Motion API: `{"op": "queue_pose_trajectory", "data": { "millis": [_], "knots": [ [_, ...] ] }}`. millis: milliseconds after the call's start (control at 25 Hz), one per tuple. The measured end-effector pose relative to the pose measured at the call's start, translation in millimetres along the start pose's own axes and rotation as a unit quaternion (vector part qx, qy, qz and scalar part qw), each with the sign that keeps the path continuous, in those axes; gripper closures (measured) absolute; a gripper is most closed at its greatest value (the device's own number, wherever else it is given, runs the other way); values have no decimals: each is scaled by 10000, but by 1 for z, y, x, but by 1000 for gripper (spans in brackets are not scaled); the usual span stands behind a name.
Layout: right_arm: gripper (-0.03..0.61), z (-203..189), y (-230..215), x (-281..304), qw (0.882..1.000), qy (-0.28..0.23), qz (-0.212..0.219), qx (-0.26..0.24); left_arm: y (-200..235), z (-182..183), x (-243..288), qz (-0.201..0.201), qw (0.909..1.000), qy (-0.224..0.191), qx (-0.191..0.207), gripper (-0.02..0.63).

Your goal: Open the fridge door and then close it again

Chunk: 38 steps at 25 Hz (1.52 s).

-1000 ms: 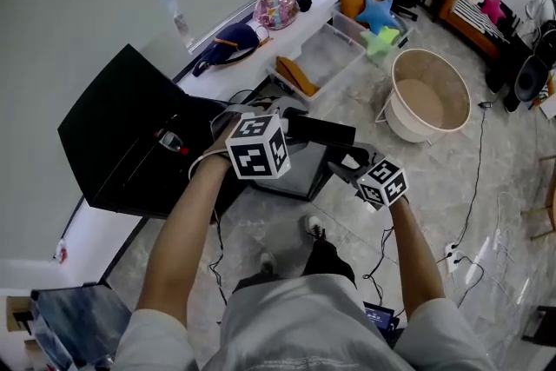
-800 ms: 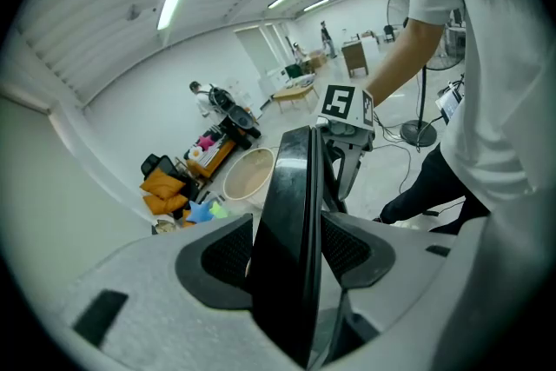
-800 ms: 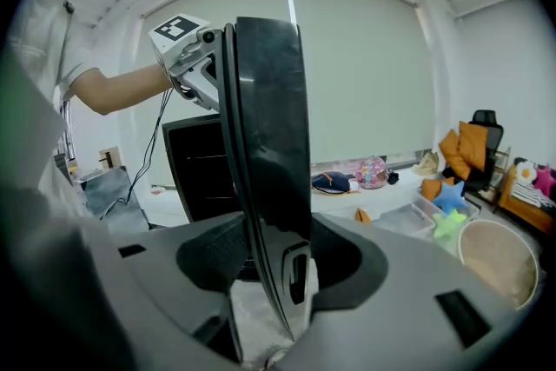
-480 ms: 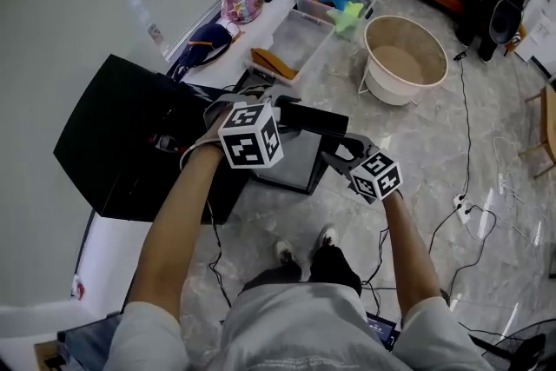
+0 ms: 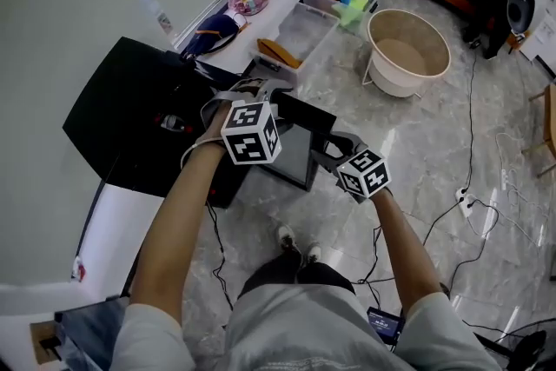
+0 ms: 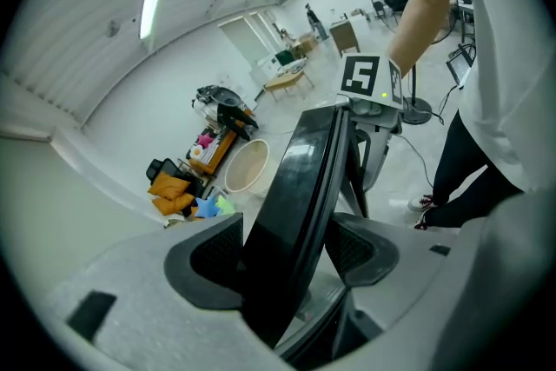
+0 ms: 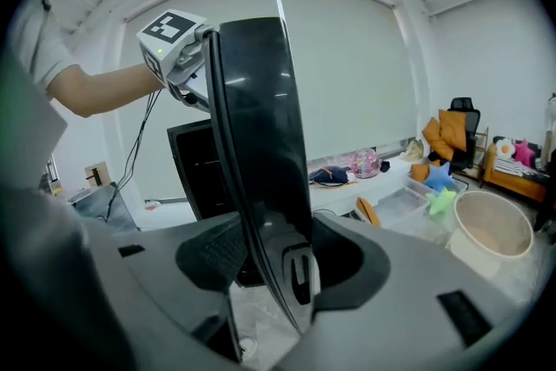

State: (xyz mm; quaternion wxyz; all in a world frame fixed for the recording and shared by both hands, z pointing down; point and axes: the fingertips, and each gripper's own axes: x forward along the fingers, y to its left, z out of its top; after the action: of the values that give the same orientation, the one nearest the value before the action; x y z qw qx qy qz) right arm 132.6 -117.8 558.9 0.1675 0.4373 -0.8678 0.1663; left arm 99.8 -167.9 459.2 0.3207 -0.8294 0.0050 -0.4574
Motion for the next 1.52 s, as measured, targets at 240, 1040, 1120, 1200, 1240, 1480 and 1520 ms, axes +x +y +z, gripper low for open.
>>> {"op": "queue_pose_trajectory", "data": {
  "millis": [240,1040,1120,1200,1240,1480,1520],
  "knots": [
    [364,-4,31,5,9997,-213,-81,127,-16,-11,-11,121,9997,162,169,331],
    [364,-20,179,32,9973,26,-728,127,-91,-64,-93,263,9944,-166,1014,301],
    [362,-21,197,38,9970,37,-764,110,-101,-74,-108,295,9950,-211,932,302],
    [362,-20,215,45,9970,54,-774,67,-107,-89,-123,361,9958,-146,831,302],
    [360,-20,223,49,9970,65,-771,41,-109,-98,-131,419,9963,-96,747,302],
    [370,-18,267,69,9980,45,-624,-83,-126,-129,-188,828,9961,-233,-177,305],
    [370,-17,276,74,9982,32,-585,-88,-132,-137,-199,882,9953,-239,-316,308]
  ]
}}
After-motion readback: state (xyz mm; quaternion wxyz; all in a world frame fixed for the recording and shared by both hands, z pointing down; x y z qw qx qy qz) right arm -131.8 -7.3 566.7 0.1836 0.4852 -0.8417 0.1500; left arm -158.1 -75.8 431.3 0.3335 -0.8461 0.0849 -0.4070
